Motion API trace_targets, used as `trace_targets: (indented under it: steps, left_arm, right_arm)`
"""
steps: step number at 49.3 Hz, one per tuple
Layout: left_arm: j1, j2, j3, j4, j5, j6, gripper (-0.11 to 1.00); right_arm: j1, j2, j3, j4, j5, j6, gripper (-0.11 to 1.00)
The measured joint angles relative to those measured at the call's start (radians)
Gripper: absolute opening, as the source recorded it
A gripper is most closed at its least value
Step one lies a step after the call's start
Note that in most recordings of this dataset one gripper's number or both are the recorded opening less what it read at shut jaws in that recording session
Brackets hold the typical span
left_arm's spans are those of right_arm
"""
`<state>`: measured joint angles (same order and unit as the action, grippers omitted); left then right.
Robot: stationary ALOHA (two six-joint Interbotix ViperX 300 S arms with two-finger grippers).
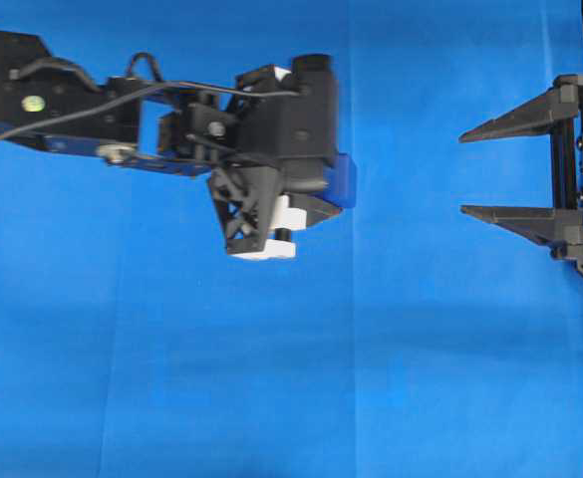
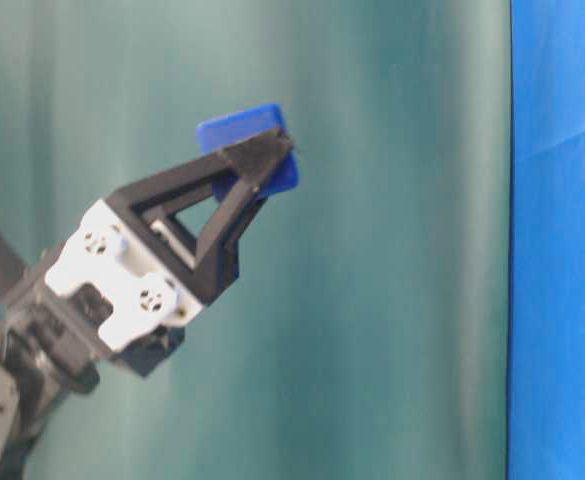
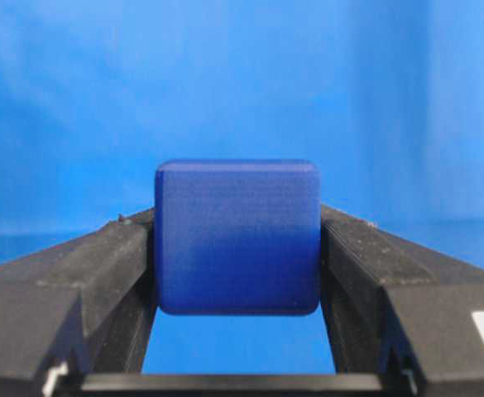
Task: Handover the blue block to the right arm after grasping it with the left arm, then place it in the designated position.
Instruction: 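Rotate and raise the held cube toward the center with the left gripper, then hold the cube up with the left gripper while the right gripper opens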
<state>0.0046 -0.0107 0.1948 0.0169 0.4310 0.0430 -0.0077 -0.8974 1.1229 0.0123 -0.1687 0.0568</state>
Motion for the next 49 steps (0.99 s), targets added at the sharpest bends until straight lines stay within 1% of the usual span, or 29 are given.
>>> trace_targets:
  steps: [8, 17, 28, 37, 49]
  left_arm:
    - [-0.002, -0.067, 0.107, 0.0, -0.173, -0.002, 0.48]
    - [-0.009, -0.158, 0.252, -0.002, -0.402, -0.003, 0.48]
    - [-0.032, -0.245, 0.373, 0.0, -0.603, -0.002, 0.48]
    - [-0.038, -0.275, 0.431, -0.002, -0.703, 0.0, 0.48]
    - [-0.038, -0.276, 0.434, -0.003, -0.715, -0.002, 0.48]
  right_arm:
    - [0.0, 0.0, 0.0, 0.0, 0.0, 0.0, 0.96]
    - [0.0, 0.0, 0.002, 0.0, 0.0, 0.0, 0.96]
    - [0.0, 0.0, 0.0, 0.0, -0.009, -0.002, 0.96]
    - [0.0, 0.0, 0.0, -0.002, -0.014, 0.0, 0.96]
    - [0.0, 0.0, 0.0, -0.002, -0.015, 0.0, 0.96]
